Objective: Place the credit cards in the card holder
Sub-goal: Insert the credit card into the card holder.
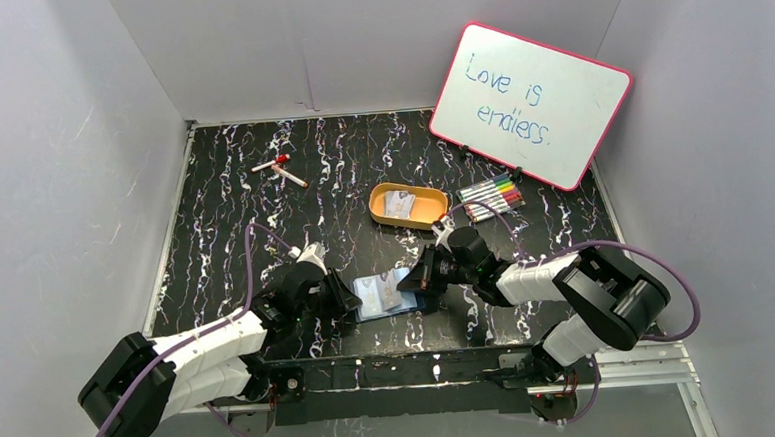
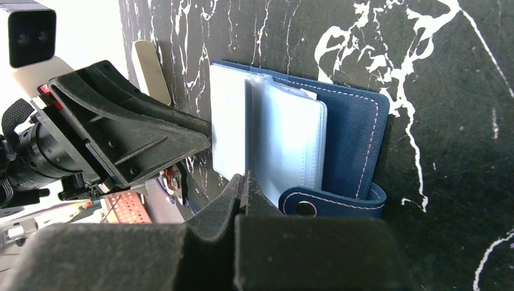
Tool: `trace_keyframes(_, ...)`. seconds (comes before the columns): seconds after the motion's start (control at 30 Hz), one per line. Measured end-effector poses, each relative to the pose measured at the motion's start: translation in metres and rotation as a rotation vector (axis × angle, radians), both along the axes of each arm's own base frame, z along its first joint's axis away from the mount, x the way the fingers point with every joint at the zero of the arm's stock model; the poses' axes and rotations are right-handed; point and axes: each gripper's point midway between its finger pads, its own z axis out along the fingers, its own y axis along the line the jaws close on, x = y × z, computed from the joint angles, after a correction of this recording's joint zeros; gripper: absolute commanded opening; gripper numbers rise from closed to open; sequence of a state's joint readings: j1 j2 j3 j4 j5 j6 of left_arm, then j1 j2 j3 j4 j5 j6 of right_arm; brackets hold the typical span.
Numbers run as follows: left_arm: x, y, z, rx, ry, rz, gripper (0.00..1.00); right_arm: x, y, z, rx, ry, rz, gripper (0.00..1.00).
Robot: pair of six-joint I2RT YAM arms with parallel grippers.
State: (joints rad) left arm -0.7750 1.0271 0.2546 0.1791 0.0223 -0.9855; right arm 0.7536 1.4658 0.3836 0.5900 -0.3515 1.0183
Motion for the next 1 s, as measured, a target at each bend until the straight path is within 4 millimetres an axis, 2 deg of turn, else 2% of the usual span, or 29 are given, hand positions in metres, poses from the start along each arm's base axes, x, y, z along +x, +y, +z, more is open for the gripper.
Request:
trace_keyframes(0.6, -0.002, 0.002, -0.005, 0.015, 0.018, 0.002, 0.07, -0.014, 0.006, -0.016, -0.024, 0.043, 0.047, 0.00)
trace_keyframes(1.0, -0.001, 0.001, -0.006, 0.010, 0.024, 0.009, 0.00, -0.019, 0.019, -0.018, -0.028, 0.057, 0.063, 0.00)
